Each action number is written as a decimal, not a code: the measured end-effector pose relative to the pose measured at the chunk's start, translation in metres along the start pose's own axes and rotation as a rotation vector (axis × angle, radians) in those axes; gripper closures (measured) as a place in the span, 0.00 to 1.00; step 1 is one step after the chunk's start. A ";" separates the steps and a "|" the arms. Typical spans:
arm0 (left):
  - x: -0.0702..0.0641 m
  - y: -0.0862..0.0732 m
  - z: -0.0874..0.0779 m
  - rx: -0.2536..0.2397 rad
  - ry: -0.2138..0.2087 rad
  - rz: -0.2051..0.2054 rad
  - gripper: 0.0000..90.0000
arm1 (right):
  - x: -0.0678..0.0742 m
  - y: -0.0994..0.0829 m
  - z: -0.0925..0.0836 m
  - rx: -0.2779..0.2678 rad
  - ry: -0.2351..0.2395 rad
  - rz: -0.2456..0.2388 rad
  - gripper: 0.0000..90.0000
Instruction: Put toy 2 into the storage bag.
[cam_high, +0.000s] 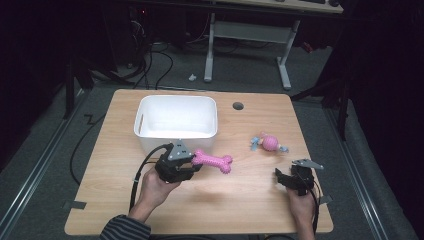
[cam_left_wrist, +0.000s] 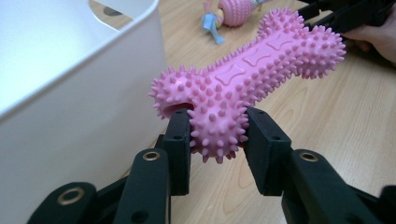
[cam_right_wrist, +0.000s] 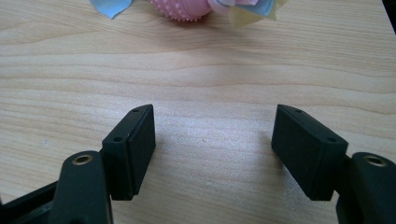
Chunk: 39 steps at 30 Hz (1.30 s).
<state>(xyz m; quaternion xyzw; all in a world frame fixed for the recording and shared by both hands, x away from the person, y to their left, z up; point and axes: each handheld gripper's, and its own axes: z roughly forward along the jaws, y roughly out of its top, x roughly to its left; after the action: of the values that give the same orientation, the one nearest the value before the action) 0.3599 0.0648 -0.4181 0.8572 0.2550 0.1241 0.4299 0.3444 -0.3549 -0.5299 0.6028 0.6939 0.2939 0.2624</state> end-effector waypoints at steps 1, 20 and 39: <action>0.001 0.001 -0.002 -0.006 0.004 -0.001 0.71 | 0.000 0.000 0.000 0.002 -0.001 0.000 0.34; 0.021 0.025 -0.025 -0.046 0.042 -0.031 0.71 | 0.000 0.000 0.000 0.003 -0.001 0.000 0.34; 0.045 0.051 -0.028 -0.033 0.096 -0.011 0.71 | 0.000 0.000 0.000 0.004 -0.001 0.000 0.34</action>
<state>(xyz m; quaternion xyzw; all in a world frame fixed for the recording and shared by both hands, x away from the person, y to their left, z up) 0.4021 0.0829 -0.3611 0.8416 0.2780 0.1671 0.4320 0.3442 -0.3546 -0.5297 0.6036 0.6942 0.2921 0.2617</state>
